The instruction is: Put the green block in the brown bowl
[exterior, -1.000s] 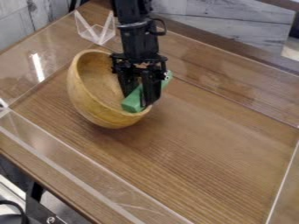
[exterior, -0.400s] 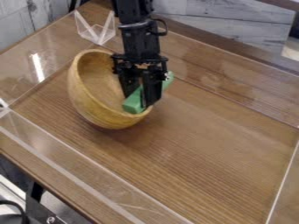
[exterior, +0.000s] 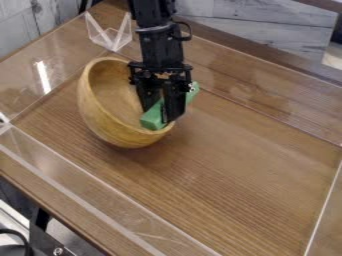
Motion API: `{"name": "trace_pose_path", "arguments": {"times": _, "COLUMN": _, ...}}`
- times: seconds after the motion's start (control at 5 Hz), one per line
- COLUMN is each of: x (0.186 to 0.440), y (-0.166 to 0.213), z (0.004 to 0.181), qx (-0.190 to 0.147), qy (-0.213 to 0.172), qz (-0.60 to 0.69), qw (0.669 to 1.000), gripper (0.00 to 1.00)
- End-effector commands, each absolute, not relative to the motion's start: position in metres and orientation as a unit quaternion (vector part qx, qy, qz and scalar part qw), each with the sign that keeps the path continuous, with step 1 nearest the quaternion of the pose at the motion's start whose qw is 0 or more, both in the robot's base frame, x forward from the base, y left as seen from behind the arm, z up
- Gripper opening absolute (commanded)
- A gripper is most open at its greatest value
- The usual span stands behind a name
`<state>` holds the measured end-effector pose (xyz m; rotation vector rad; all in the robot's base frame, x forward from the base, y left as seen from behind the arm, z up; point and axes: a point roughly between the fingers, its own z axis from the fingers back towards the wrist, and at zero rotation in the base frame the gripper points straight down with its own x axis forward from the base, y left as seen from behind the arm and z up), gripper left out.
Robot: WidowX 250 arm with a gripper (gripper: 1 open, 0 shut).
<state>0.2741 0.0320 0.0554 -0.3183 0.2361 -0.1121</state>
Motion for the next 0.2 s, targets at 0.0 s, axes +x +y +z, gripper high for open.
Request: {"name": "trace_pose_path", "arguments": {"times": 0.0, "x": 0.2837, "y": 0.0286, "z": 0.0686, "qx": -0.152, "qy": 0.093, "qz": -0.071, "qw": 0.981, "gripper": 0.00}}
